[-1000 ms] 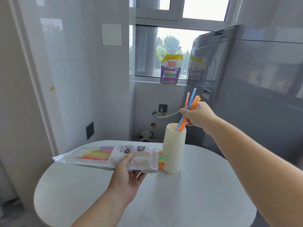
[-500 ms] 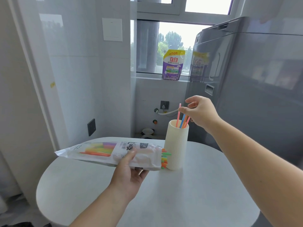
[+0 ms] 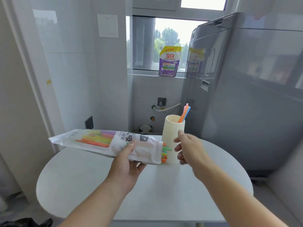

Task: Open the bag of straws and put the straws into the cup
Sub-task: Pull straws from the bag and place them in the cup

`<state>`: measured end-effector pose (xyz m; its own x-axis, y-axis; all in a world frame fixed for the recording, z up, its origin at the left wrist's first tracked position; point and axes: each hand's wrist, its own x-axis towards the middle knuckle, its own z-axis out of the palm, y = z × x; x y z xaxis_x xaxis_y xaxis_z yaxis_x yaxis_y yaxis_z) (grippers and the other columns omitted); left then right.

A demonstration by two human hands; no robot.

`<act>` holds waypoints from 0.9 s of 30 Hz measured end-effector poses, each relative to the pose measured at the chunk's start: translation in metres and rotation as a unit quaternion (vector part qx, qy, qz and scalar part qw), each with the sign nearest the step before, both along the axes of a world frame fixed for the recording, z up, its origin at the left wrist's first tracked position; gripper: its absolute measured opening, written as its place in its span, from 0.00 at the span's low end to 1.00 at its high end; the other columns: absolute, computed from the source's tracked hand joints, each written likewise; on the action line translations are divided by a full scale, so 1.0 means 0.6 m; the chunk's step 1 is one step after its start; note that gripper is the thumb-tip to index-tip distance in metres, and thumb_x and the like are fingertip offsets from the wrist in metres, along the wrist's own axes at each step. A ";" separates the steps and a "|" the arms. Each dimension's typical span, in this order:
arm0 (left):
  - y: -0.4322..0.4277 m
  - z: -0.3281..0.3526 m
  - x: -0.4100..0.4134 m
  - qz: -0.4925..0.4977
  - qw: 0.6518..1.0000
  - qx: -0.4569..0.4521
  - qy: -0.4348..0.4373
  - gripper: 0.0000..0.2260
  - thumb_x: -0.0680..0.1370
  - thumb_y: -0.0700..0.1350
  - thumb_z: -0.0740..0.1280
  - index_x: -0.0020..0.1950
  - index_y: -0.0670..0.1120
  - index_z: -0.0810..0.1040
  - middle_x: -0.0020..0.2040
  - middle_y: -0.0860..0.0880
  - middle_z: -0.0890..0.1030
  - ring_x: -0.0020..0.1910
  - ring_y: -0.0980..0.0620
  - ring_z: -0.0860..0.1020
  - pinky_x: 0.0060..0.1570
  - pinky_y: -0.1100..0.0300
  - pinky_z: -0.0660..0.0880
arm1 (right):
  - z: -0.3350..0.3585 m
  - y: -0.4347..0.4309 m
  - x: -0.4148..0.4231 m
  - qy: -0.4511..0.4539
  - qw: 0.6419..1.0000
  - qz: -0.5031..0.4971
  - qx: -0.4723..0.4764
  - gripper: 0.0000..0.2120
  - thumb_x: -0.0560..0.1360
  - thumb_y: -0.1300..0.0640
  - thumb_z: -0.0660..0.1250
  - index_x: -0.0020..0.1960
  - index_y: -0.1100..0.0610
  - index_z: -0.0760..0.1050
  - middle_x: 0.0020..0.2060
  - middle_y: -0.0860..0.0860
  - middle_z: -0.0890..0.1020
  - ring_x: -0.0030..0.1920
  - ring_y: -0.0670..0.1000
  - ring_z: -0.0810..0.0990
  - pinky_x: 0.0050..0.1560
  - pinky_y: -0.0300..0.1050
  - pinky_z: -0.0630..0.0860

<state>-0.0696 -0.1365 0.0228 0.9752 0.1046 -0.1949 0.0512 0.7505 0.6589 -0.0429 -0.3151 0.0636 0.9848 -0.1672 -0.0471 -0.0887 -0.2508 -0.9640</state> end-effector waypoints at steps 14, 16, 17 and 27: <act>-0.001 0.012 -0.021 0.006 0.992 0.112 -0.052 0.17 0.78 0.43 0.71 0.67 0.48 0.79 0.57 0.46 0.86 0.52 0.47 0.86 0.41 0.53 0.82 | -0.065 0.036 -0.036 0.005 0.993 0.006 0.118 0.16 0.83 0.53 0.60 0.42 0.62 0.76 0.33 0.53 0.73 0.29 0.50 0.66 0.28 0.41 0.64; -0.001 0.009 -0.021 0.002 0.996 0.080 -0.028 0.15 0.78 0.44 0.71 0.66 0.50 0.80 0.55 0.46 0.87 0.50 0.48 0.86 0.41 0.53 0.83 | -0.062 0.033 -0.037 -0.038 0.998 0.004 0.043 0.17 0.82 0.51 0.60 0.44 0.64 0.77 0.34 0.57 0.76 0.31 0.48 0.69 0.31 0.43 0.67; -0.001 0.007 -0.021 0.002 0.998 0.067 -0.019 0.15 0.78 0.44 0.71 0.65 0.50 0.80 0.54 0.46 0.87 0.49 0.48 0.86 0.40 0.53 0.83 | -0.061 0.030 -0.036 -0.060 0.998 0.005 0.001 0.17 0.82 0.50 0.60 0.45 0.62 0.78 0.36 0.58 0.79 0.32 0.47 0.71 0.33 0.44 0.69; 0.011 0.008 -0.019 0.000 0.999 0.022 0.042 0.05 0.80 0.44 0.70 0.54 0.46 0.81 0.41 0.47 0.87 0.41 0.49 0.85 0.38 0.55 0.83 | -0.062 0.001 -0.015 -0.146 0.982 -0.002 -0.122 0.19 0.83 0.49 0.60 0.42 0.61 0.77 0.30 0.54 0.74 0.30 0.49 0.68 0.31 0.44 0.66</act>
